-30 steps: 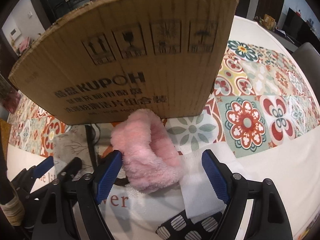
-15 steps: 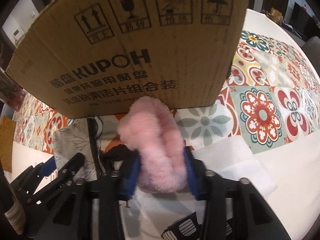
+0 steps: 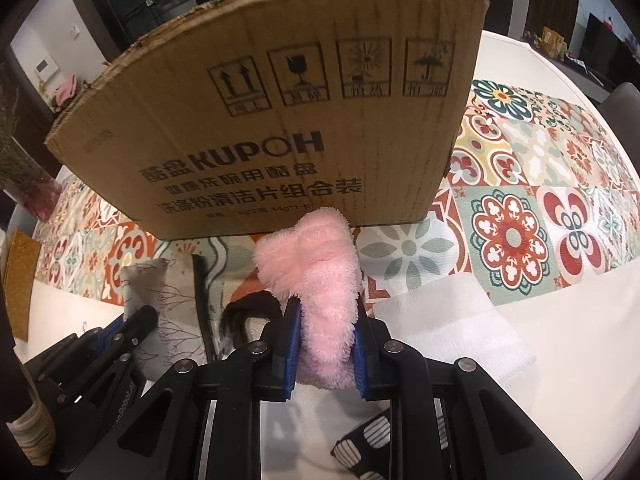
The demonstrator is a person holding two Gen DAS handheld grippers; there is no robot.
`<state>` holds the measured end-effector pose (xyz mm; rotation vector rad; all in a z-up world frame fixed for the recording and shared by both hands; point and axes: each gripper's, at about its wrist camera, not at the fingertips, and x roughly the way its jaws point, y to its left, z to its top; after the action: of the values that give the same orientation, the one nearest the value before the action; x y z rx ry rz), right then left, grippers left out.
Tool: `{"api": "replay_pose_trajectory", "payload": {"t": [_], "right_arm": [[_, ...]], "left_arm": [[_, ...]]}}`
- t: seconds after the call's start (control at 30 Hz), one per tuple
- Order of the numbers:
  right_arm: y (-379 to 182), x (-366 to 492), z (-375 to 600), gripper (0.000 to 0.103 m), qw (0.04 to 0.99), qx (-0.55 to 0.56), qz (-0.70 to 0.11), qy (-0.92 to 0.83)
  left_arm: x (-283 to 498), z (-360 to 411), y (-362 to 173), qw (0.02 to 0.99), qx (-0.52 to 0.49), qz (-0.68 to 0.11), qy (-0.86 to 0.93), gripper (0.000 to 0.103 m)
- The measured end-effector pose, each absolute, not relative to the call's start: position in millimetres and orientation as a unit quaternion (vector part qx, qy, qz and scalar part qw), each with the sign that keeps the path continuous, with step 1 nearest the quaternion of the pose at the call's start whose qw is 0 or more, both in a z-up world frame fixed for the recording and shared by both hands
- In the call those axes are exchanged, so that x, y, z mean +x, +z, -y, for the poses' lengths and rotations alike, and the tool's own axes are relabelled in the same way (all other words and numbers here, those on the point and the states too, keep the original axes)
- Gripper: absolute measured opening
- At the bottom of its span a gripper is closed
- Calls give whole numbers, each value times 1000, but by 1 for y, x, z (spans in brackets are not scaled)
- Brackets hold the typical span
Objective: Organize soft objects
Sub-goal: 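Grasp the pink fuzzy band with the right gripper while the left grasps the grey floral pouch, then lift the grey pouch with the left gripper while the right carries the pink band toward the box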
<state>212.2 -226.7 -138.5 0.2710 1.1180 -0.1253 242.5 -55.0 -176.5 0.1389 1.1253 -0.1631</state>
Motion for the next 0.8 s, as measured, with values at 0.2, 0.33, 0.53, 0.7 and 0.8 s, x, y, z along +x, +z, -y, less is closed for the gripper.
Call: {"api": "replay_pose_trajectory", "payload": {"t": [0.2, 0.33, 0.53, 0.7, 0.8], "right_arm": [[-118, 204, 227, 23, 848, 124, -511, -57], [-105, 197, 224, 23, 856, 121, -499, -54], [-89, 186, 218, 23, 865, 120, -486, -47], [-73, 178, 213, 23, 874, 119, -469, -43], [-60, 172, 213, 23, 880, 118, -458, -41]], "left_arm": [[235, 47, -160, 851, 60, -517, -77, 5], [229, 46, -149, 857, 57, -506, -76, 5], [215, 42, -129, 869, 57, -487, -70, 5], [204, 40, -109, 878, 53, -470, -71, 5], [197, 39, -96, 883, 51, -460, -71, 5]]}}
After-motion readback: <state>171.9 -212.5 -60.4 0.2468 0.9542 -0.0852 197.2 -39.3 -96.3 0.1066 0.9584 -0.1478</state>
